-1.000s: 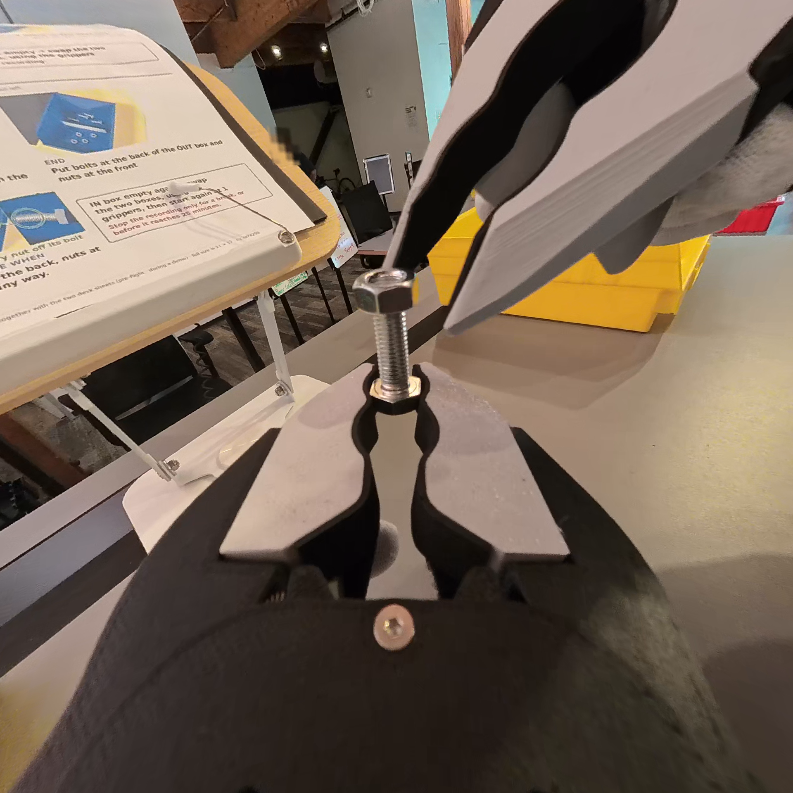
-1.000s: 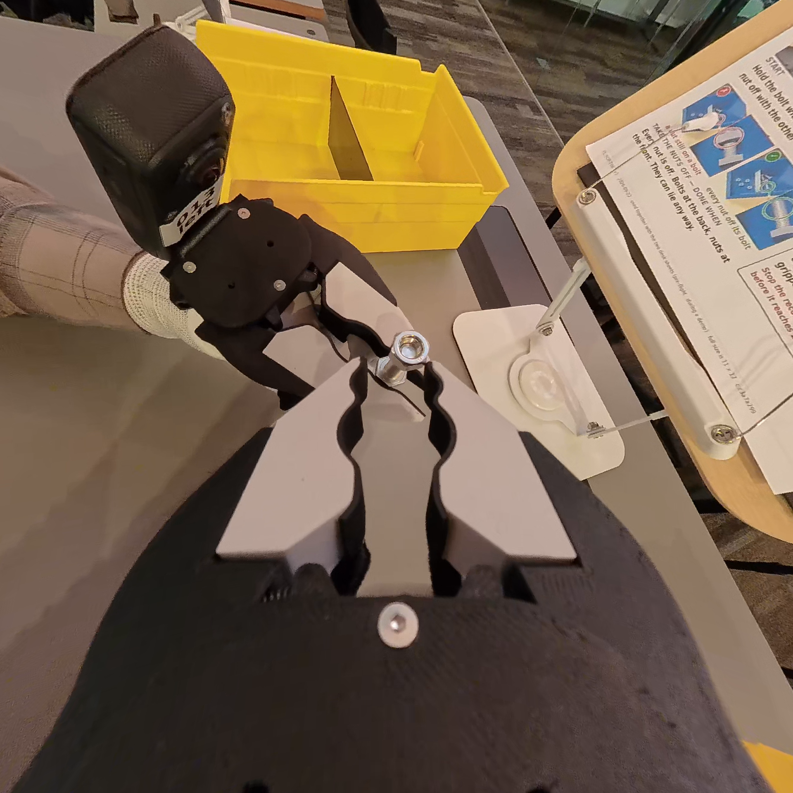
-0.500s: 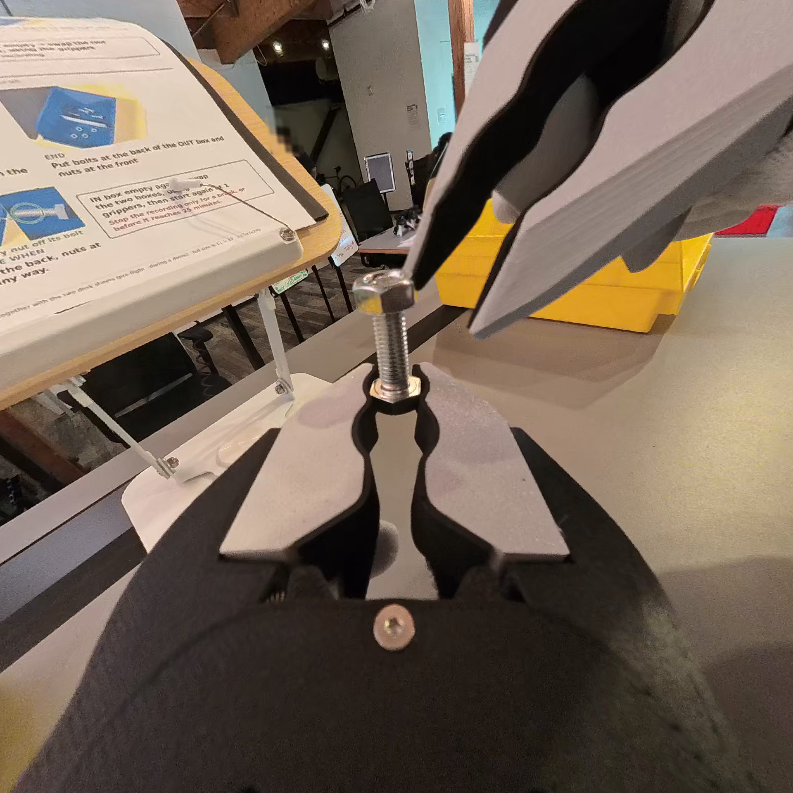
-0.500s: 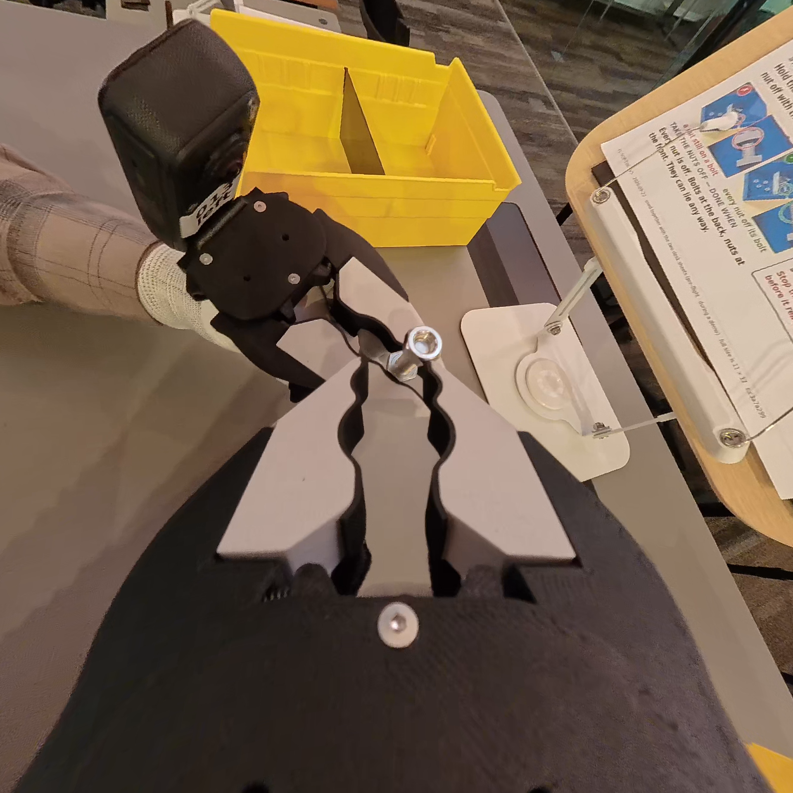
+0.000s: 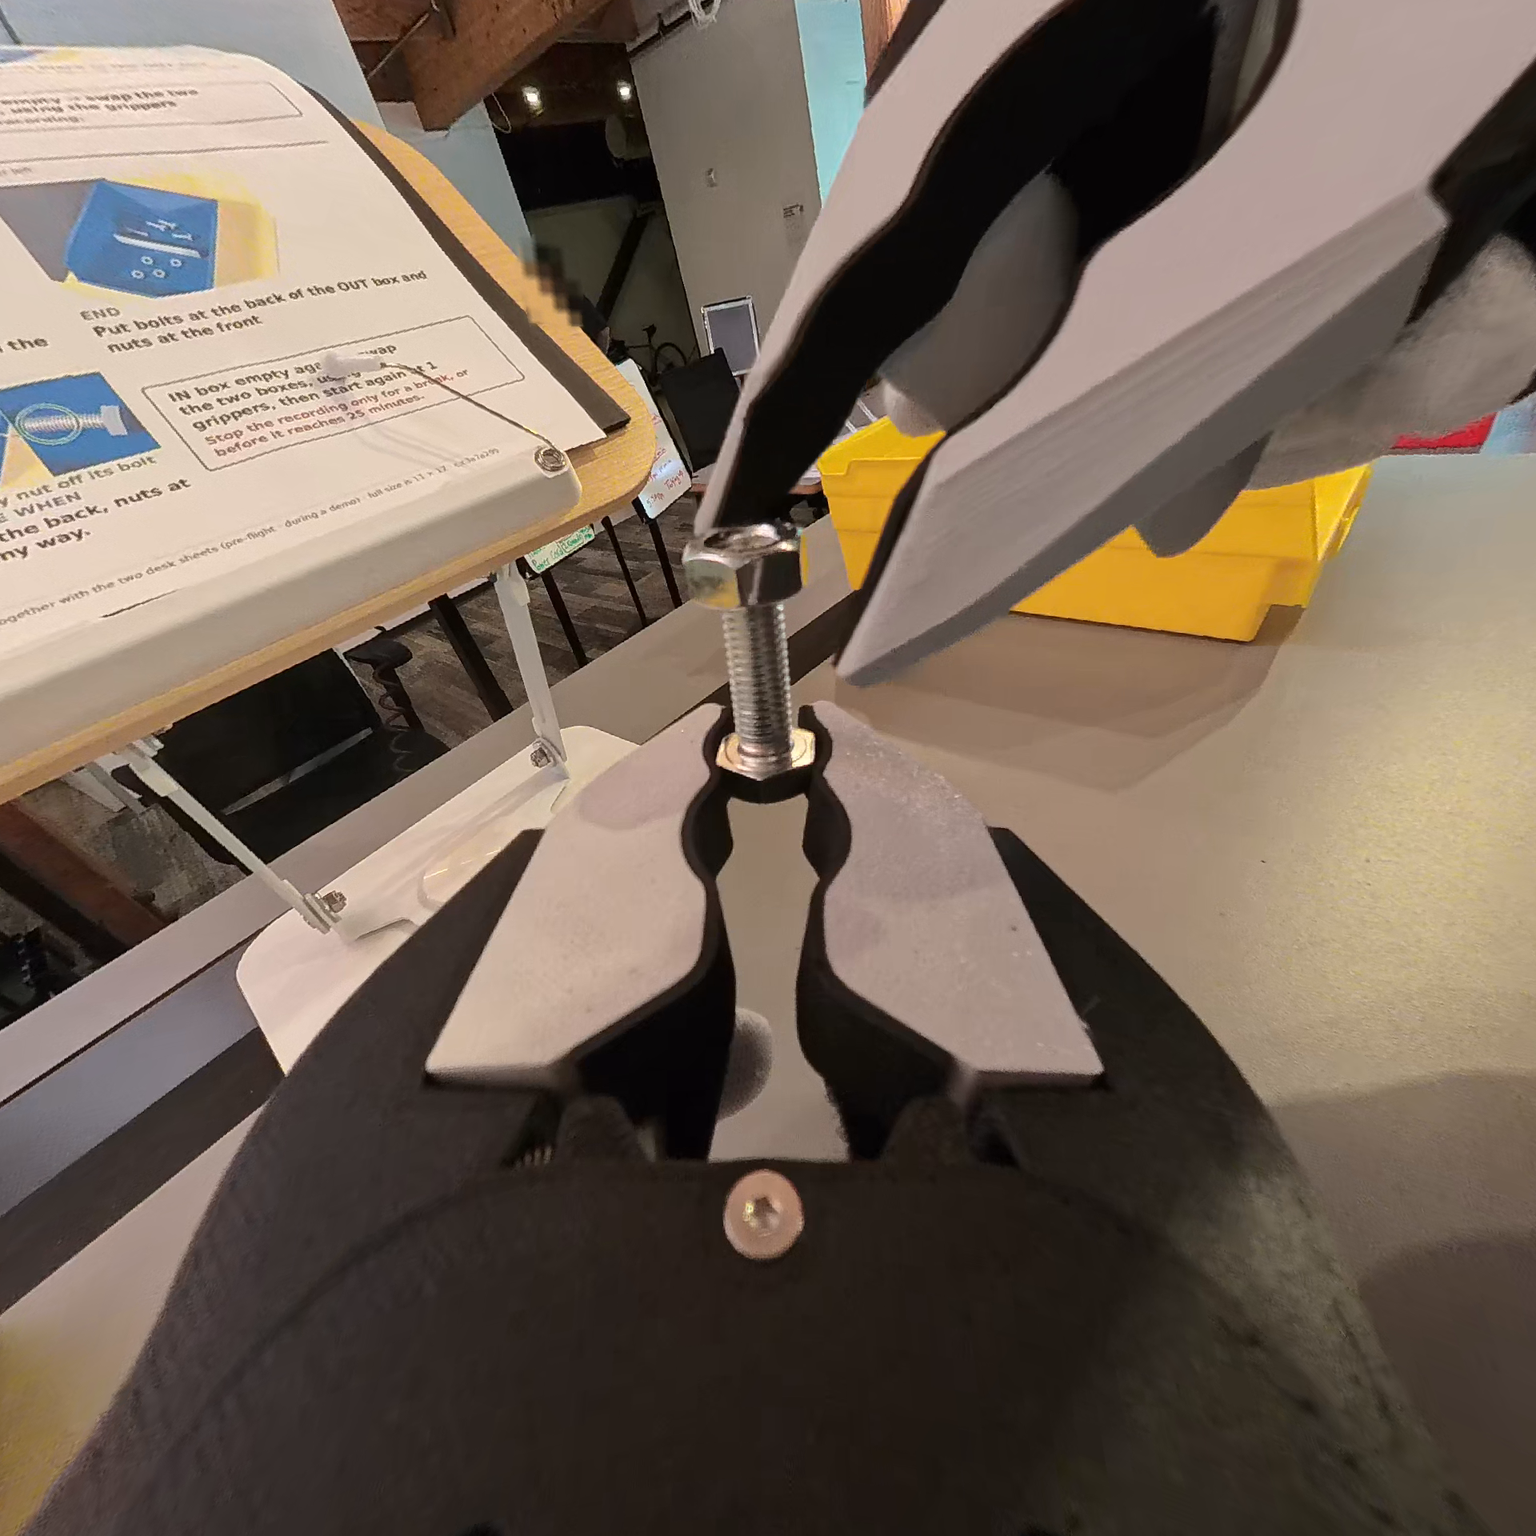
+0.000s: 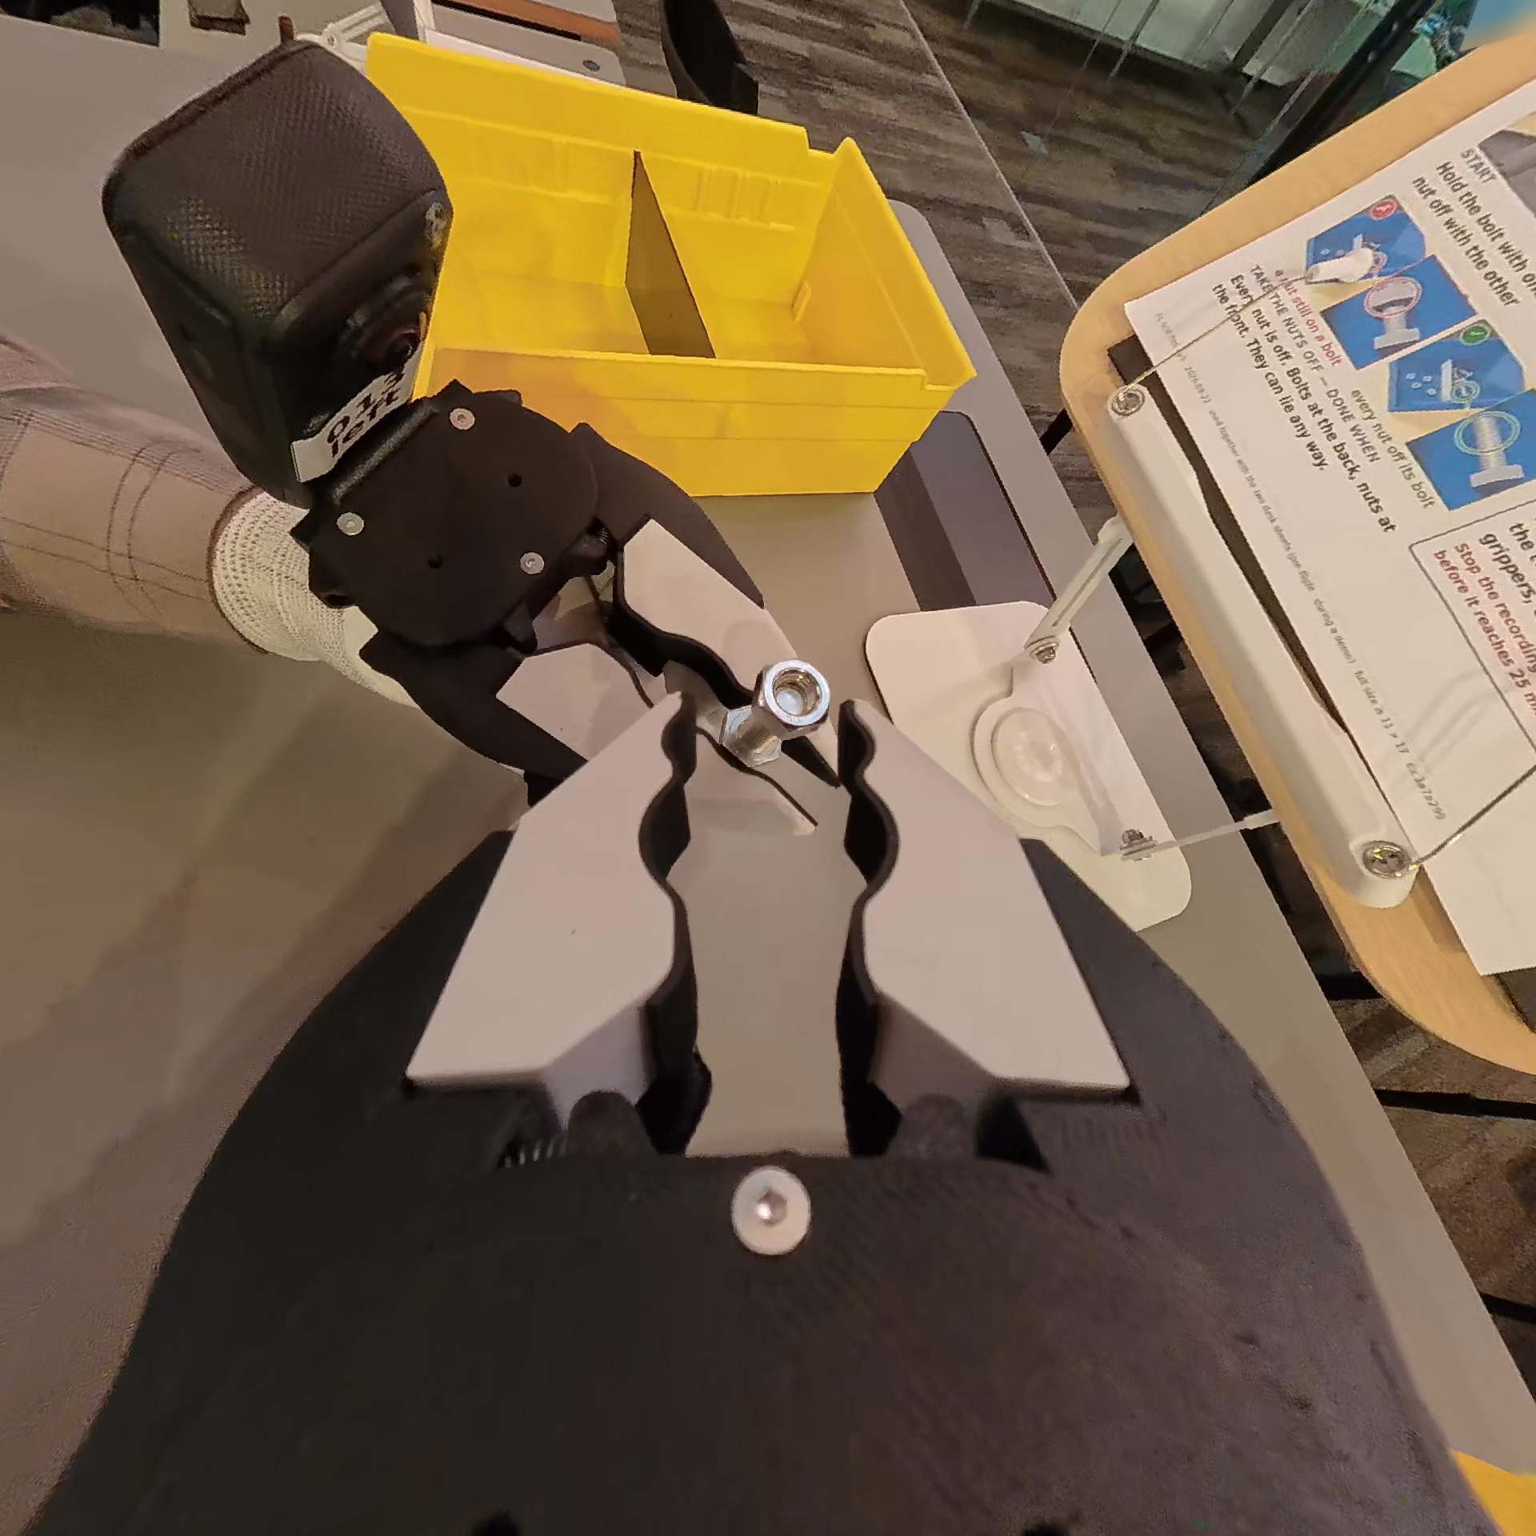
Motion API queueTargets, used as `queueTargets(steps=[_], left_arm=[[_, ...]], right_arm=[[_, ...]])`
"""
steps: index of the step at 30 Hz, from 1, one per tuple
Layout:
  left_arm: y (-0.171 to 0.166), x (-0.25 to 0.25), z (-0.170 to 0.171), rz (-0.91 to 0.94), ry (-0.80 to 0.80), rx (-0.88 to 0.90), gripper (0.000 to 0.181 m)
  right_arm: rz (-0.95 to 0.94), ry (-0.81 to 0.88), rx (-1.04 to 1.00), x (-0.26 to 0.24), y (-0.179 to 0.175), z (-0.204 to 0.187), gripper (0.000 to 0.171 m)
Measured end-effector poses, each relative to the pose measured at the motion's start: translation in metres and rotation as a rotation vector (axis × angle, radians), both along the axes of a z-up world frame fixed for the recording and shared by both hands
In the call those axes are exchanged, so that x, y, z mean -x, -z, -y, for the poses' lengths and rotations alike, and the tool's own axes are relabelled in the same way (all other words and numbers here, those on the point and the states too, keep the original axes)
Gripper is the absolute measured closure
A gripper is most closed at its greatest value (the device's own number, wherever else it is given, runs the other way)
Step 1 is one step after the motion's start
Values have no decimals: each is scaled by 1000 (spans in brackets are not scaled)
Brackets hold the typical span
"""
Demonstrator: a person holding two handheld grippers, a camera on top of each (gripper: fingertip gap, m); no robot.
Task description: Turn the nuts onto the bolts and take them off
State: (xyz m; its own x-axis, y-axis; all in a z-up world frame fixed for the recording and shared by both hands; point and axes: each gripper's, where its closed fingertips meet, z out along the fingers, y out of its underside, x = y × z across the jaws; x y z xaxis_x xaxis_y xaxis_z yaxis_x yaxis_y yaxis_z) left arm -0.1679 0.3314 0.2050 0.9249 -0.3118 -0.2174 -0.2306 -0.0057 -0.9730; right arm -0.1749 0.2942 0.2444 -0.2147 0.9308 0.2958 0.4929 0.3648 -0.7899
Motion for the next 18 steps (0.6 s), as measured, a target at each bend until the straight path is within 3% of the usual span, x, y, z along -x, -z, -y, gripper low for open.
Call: queueTargets(steps=[1,10,18], left_arm=[[0,0,0,1,-1,0,167],[-1,2,0,6,-5,-1,167],[0,0,0,1,-1,1,167]], right_arm=[[3,-1,1,0,0,0,140],[42,-37,4,-10,2,6,150],[0,-9,-18,-3,-3,2,140]])
